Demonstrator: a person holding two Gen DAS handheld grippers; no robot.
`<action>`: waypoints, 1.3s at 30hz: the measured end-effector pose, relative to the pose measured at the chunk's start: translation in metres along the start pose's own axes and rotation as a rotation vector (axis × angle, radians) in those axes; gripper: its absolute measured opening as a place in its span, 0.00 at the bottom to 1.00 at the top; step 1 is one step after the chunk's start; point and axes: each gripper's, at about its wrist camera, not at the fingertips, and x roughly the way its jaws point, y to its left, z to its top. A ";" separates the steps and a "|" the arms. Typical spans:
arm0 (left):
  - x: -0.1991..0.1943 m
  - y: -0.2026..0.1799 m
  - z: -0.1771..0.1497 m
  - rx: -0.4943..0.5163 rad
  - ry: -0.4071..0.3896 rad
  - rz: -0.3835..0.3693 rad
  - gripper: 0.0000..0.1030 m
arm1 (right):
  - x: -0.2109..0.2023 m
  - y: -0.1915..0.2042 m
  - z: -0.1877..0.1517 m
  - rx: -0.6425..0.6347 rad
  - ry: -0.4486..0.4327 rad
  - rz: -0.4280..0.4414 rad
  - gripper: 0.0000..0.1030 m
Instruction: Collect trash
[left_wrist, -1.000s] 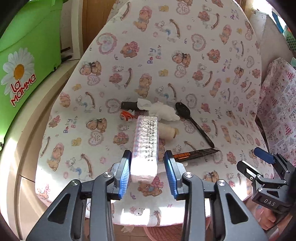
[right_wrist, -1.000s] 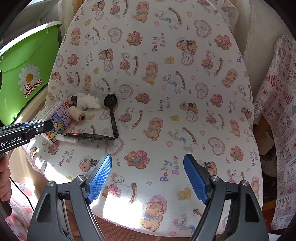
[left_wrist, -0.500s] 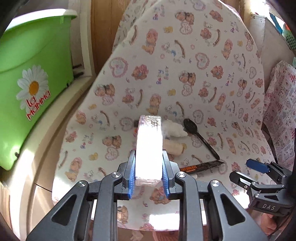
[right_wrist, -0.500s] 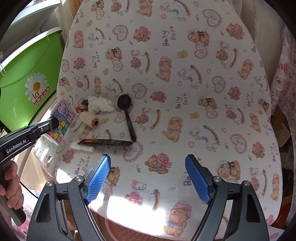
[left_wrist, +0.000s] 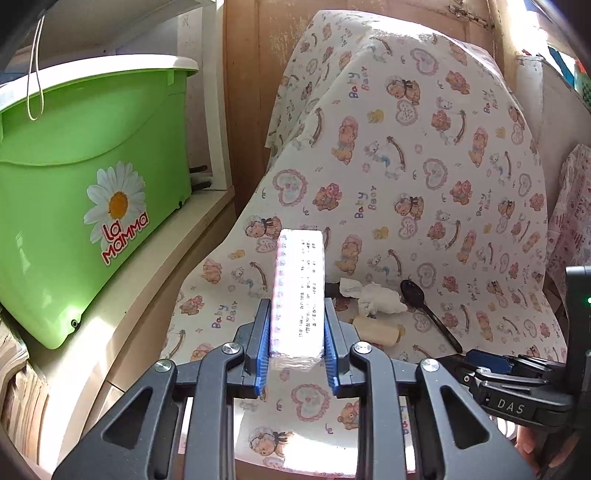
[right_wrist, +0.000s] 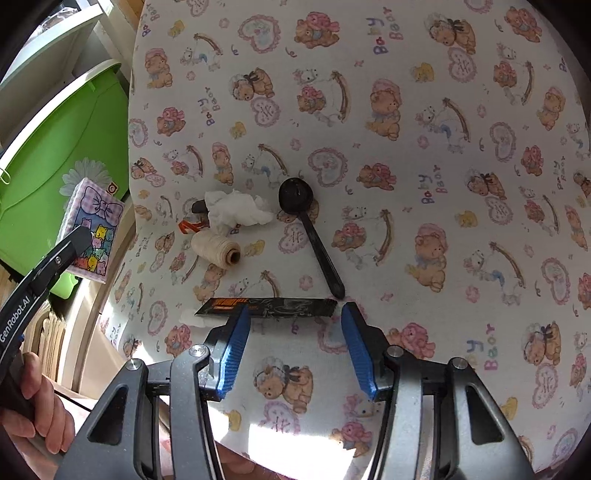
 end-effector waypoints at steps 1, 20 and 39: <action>0.000 -0.001 0.000 0.010 -0.004 0.003 0.23 | 0.001 -0.002 0.002 0.012 -0.003 -0.001 0.53; 0.001 0.002 -0.001 -0.019 0.009 -0.003 0.23 | -0.033 0.003 0.003 -0.135 -0.137 -0.021 0.01; 0.004 0.010 0.004 -0.042 0.020 0.021 0.24 | 0.006 0.078 -0.029 -0.504 -0.010 0.003 0.58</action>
